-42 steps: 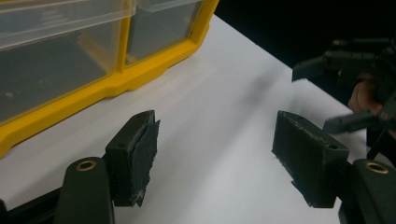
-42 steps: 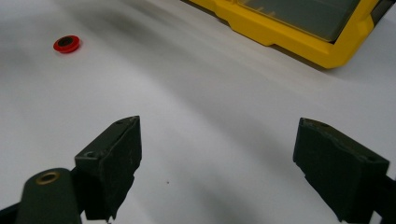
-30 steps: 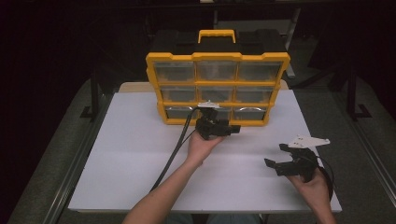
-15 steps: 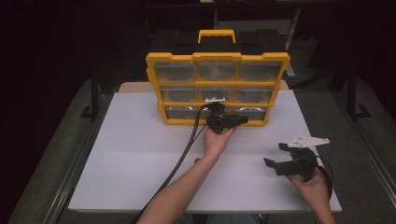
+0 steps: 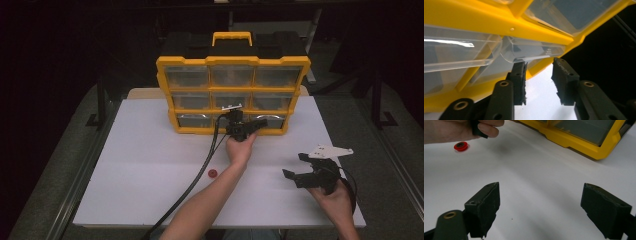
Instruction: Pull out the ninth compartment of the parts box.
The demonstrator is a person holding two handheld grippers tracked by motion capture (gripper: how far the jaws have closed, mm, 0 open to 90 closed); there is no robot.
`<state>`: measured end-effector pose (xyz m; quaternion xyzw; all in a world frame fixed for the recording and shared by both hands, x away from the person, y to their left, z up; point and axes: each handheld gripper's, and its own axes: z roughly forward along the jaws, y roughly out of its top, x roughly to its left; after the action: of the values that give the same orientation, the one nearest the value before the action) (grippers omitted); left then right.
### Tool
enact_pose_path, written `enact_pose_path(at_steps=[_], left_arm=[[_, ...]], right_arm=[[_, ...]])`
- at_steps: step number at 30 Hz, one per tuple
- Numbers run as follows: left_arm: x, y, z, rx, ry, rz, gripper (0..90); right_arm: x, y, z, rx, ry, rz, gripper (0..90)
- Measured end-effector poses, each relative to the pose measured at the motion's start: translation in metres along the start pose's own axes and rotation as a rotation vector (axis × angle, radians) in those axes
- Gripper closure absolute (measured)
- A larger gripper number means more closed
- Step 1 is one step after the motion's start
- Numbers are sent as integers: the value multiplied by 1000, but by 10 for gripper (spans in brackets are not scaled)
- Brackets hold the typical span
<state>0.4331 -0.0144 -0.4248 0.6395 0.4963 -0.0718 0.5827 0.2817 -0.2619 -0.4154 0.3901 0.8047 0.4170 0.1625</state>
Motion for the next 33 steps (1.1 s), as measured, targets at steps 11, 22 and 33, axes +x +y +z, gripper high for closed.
enact_pose_path(at_steps=[11,22,33], left_arm=[[-3,-4,8,-38,17,0,707],[-4,-8,10,-64,14,-45,741],[-8,-13,7,-95,47,-56,757]], right_arm=[[-2,-1,-3,-11,2,16,149],[-2,-2,-3,-8,8,16,149],[-2,-3,-2,-5,15,20,149]])
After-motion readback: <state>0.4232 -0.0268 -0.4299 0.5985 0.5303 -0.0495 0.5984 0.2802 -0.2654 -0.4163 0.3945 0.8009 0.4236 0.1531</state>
